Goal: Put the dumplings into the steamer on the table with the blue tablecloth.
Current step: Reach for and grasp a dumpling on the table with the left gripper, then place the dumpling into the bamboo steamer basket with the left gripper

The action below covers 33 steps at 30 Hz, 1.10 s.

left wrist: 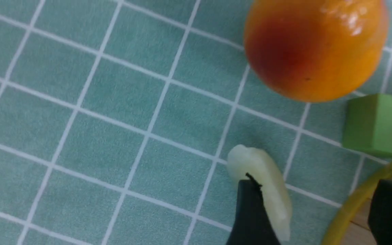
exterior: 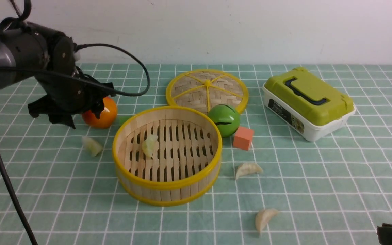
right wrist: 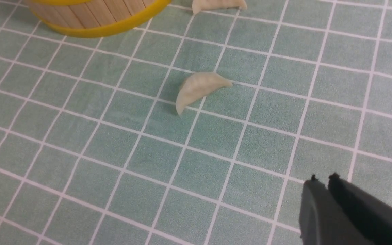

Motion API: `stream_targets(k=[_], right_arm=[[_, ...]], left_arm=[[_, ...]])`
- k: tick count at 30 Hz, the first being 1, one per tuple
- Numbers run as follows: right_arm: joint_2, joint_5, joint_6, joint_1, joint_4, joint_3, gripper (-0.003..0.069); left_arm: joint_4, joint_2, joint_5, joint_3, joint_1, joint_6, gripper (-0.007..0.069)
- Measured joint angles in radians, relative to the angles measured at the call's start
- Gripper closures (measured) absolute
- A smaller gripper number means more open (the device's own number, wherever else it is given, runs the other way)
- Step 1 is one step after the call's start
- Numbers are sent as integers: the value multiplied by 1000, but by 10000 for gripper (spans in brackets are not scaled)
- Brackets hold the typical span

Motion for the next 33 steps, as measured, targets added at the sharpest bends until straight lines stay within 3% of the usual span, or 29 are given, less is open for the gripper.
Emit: stream_targets(k=[11, 14, 19, 33], right_arm=[[0, 0, 0, 0, 1, 0, 606], [0, 0, 0, 0, 3, 0, 601], [0, 0, 0, 0, 4, 0, 597], [0, 0, 0, 0, 7, 0, 590]], left_arm=[[-55, 122, -43, 0, 15, -2, 186], [-65, 144, -46, 0, 15, -2, 232], [-65, 152, -49, 0, 15, -2, 396], [-74, 27, -58, 0, 15, 33, 393]])
